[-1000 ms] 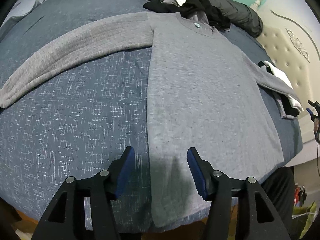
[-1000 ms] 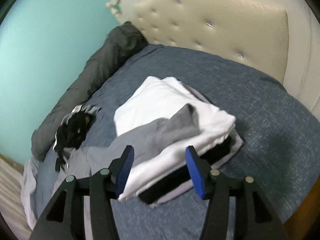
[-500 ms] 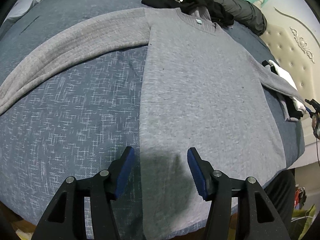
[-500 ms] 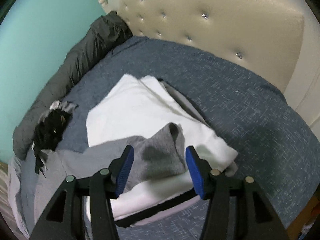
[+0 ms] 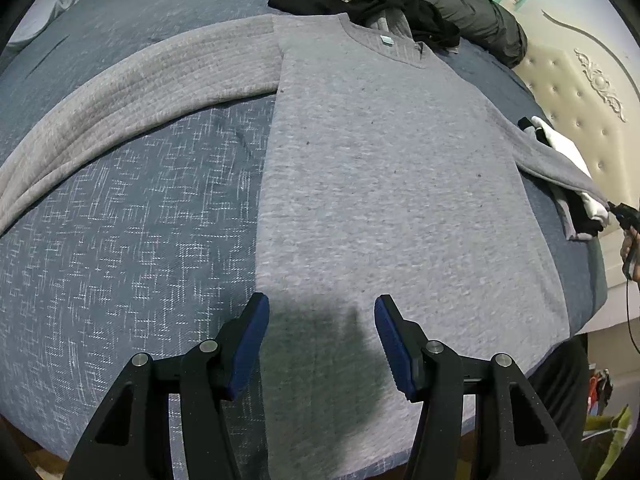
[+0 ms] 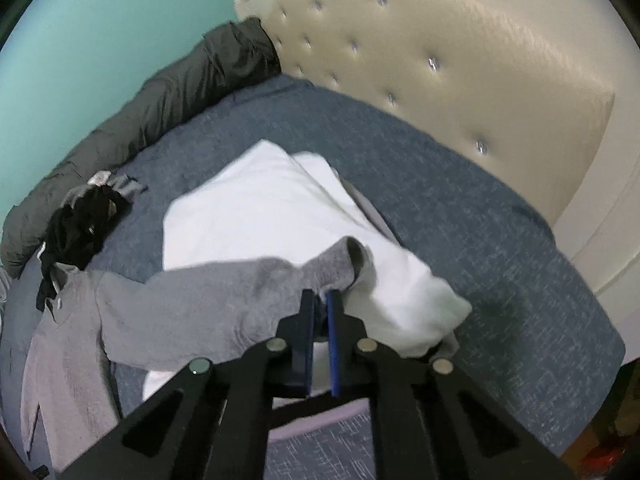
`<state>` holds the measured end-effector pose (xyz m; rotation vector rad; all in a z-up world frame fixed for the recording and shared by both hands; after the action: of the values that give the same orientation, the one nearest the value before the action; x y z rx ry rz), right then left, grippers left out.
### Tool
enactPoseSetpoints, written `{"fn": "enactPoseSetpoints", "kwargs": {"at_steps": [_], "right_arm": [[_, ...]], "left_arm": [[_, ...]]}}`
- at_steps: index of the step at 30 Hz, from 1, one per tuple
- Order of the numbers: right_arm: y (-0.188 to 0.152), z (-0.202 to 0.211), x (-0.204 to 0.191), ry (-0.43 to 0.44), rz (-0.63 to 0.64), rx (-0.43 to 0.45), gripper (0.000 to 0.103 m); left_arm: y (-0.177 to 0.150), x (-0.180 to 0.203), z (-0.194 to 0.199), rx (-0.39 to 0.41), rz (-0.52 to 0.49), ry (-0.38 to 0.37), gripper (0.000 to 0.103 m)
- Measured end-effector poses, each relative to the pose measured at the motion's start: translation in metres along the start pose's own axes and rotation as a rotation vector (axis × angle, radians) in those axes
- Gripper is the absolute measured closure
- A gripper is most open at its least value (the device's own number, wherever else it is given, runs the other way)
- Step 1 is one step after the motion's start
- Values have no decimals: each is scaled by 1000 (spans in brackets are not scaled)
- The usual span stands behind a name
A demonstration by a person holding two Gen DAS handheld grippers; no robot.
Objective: Fold clothes
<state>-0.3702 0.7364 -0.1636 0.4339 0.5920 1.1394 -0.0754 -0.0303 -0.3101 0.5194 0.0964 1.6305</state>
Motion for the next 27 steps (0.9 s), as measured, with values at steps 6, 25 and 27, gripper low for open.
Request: {"fn": "enactPoseSetpoints", "kwargs": {"at_steps": [6, 25, 27], "right_arm": [[29, 26, -4, 19, 5, 94, 99], [67, 21, 7, -49, 8, 133, 99], [63, 15, 12, -67, 7, 113, 99]], "left_arm": [[0, 0, 2, 2, -10, -3, 44], [4, 1, 1, 6, -9, 6, 35], [4, 3, -1, 3, -15, 3, 33]]}}
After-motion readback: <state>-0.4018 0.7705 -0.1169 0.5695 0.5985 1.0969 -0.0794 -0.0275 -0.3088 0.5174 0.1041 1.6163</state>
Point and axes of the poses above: each gripper's, at about its wrist camera, not at the fingertips, and z roughly against the way its jaws point, x to its right, y to its top, the point moved 10 cm from there along -z, roughly the way its jaws point, and after that the axes turned 5 degrees about -z, right-handed, at the moved point
